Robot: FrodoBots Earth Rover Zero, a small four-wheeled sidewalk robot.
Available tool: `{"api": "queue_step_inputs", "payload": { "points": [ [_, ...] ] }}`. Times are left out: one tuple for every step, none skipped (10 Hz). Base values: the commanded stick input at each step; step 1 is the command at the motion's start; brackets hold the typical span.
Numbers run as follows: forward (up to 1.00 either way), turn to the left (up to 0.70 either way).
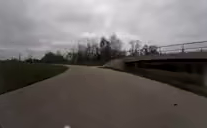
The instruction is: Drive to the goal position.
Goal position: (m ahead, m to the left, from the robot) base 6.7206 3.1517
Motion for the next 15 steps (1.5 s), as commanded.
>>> {"api": "queue_step_inputs", "payload": {
  "points": [
    [1.00,0.00],
    [1.00,0.00],
    [1.00,0.00],
    [1.00,0.00],
    [1.00,0.00],
    [1.00,0.00],
    [1.00,0.00],
    [1.00,0.00],
    [1.00,0.00],
    [1.00,0.00],
    [1.00,0.19],
    [1.00,0.40],
    [1.00,0.40],
    [1.00,0.40],
    [1.00,0.15]
  ]
}}
